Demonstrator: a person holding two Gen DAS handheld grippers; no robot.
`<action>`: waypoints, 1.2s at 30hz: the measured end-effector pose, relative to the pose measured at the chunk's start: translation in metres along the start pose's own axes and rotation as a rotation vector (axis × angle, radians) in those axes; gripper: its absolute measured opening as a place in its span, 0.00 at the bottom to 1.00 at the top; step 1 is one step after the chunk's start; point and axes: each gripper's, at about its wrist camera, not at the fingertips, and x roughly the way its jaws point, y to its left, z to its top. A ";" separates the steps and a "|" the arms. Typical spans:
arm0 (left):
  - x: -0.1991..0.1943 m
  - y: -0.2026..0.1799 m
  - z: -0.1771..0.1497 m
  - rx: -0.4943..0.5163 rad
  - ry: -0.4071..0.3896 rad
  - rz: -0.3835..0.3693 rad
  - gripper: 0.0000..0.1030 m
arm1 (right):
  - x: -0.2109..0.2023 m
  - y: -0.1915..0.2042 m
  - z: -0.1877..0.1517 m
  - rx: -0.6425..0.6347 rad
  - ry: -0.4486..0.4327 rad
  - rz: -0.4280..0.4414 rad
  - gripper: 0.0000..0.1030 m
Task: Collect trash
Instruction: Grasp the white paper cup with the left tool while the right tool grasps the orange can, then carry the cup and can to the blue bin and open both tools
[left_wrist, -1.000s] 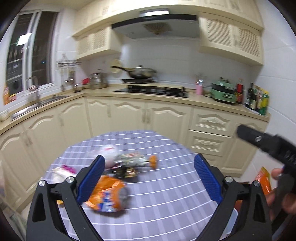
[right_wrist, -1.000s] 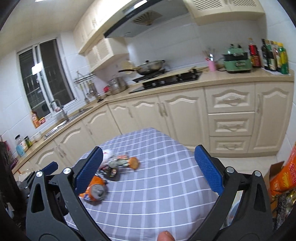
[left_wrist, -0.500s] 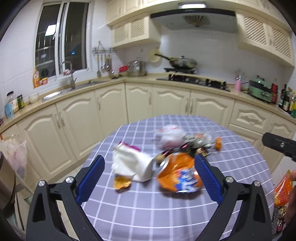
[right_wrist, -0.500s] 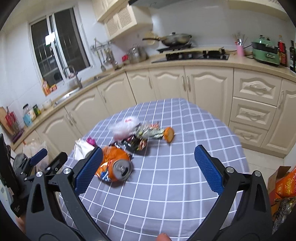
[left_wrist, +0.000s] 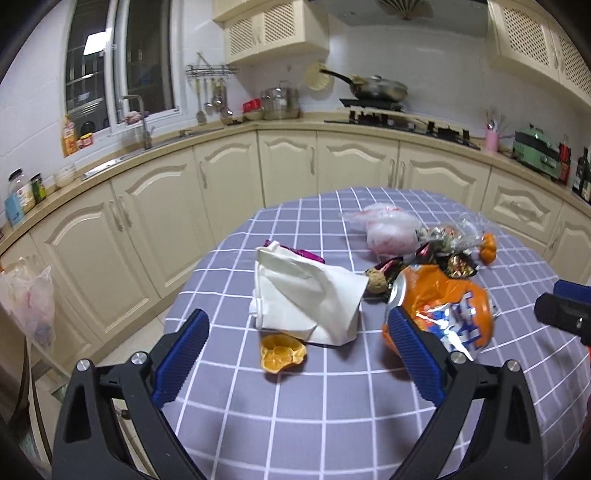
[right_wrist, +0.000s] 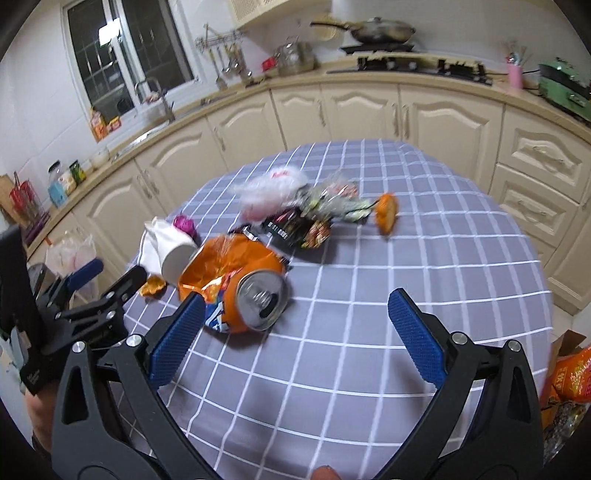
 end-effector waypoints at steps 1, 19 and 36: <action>0.005 0.000 0.001 0.010 0.003 -0.005 0.93 | 0.006 0.002 0.000 -0.004 0.011 0.004 0.94; 0.060 0.000 0.017 0.023 0.117 -0.148 0.67 | 0.066 0.005 0.003 0.026 0.130 0.097 0.51; -0.002 -0.009 0.014 -0.001 -0.026 -0.140 0.66 | 0.019 -0.043 -0.004 0.052 0.094 0.047 0.51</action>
